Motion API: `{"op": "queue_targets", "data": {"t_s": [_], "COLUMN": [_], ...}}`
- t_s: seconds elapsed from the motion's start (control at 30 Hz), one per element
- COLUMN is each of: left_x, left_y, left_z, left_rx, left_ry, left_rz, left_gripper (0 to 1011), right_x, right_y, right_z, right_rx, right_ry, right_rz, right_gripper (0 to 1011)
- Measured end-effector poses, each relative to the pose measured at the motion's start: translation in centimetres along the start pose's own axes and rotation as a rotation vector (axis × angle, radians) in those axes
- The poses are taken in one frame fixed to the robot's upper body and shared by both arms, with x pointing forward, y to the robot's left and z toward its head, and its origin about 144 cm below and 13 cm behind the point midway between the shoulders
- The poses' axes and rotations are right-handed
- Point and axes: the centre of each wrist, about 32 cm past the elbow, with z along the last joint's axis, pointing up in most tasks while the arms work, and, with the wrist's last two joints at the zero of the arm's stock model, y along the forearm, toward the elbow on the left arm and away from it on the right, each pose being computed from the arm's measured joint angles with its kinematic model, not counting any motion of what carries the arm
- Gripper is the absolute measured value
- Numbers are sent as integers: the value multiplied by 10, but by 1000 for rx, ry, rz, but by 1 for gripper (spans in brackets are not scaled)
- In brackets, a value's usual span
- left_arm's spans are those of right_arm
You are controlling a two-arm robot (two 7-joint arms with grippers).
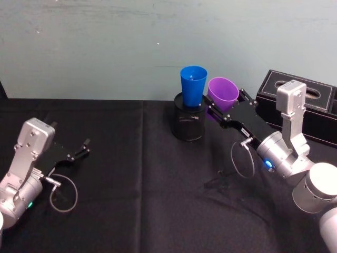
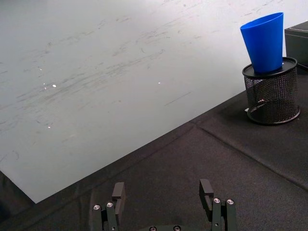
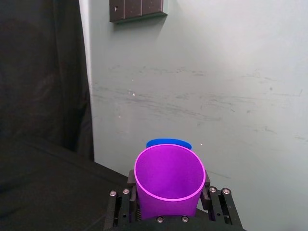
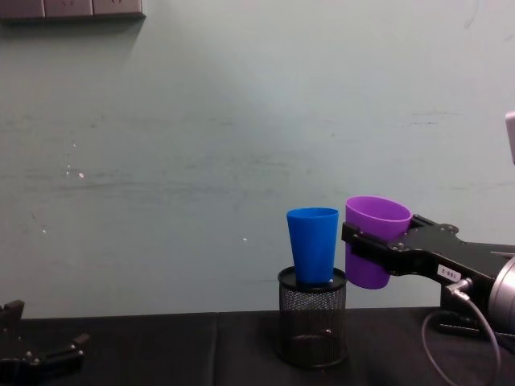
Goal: Pick up one cup with a gripper and tap it against the other cup.
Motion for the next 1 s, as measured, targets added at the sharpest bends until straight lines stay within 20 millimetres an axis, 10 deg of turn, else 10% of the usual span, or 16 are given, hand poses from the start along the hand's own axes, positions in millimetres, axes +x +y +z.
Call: {"op": "queue_targets", "data": {"t_s": [1.0], "left_x": [0], "left_y": [0], "left_z": [0], "left_rx": [0], "left_ry": [0], "left_rz": [0], "left_gripper": [1011], "right_x": [-2], "right_y": [17], "right_z": [-8], "right_rx": [16], "right_ry": [13], "right_rz": [22], "right_gripper": [731]}}
